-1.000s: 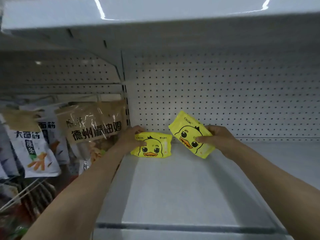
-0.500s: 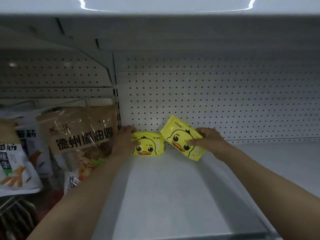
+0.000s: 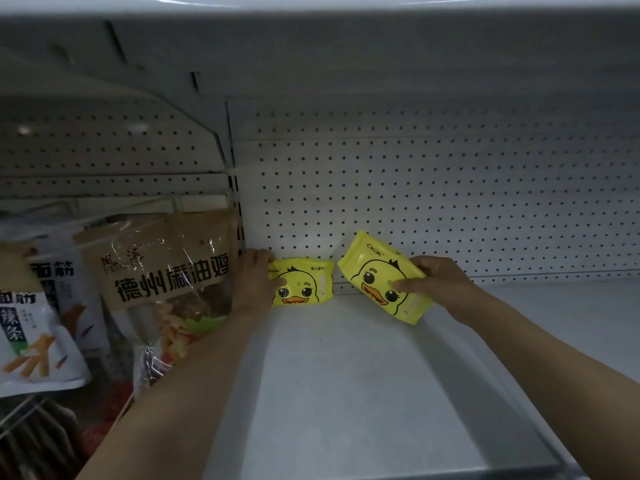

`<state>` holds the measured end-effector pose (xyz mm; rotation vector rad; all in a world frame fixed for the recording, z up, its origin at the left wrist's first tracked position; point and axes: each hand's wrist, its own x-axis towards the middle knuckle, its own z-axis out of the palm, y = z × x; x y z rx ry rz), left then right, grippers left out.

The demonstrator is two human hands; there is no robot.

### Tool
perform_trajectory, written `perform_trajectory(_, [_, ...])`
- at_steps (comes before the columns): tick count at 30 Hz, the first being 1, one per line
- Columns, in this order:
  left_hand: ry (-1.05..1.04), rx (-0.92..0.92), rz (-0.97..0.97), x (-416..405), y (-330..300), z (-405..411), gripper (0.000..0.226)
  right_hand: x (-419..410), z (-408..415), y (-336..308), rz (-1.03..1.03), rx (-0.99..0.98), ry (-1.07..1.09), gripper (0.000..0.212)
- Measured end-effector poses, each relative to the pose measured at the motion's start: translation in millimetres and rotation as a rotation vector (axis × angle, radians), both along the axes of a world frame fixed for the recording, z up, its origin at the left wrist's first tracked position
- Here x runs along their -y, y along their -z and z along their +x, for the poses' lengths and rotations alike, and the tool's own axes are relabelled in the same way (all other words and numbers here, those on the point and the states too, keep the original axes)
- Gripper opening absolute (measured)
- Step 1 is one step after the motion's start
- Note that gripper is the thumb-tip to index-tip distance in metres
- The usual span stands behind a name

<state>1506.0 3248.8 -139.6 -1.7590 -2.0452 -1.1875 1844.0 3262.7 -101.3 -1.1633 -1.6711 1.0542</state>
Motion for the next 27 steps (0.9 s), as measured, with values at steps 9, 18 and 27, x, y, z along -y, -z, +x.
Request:
perform_trajectory(9, [0.076,0.035,0.062,8.0,-3.2,0.4,0.057,-3.6,-8.8,3.4,-0.007,0.042,-0.037,0.039])
perform_trajectory(18, [0.343,0.239,0.158,46.1,3.7,1.3,0.055,-13.7,-74.0,-1.0,0.087,0.367,-0.195,0.046])
perform_trajectory(27, [0.316,0.198,0.065,51.1,12.7,-16.4,0.066,-26.5,-148.8,13.1,0.281,0.474,-0.224,0.048])
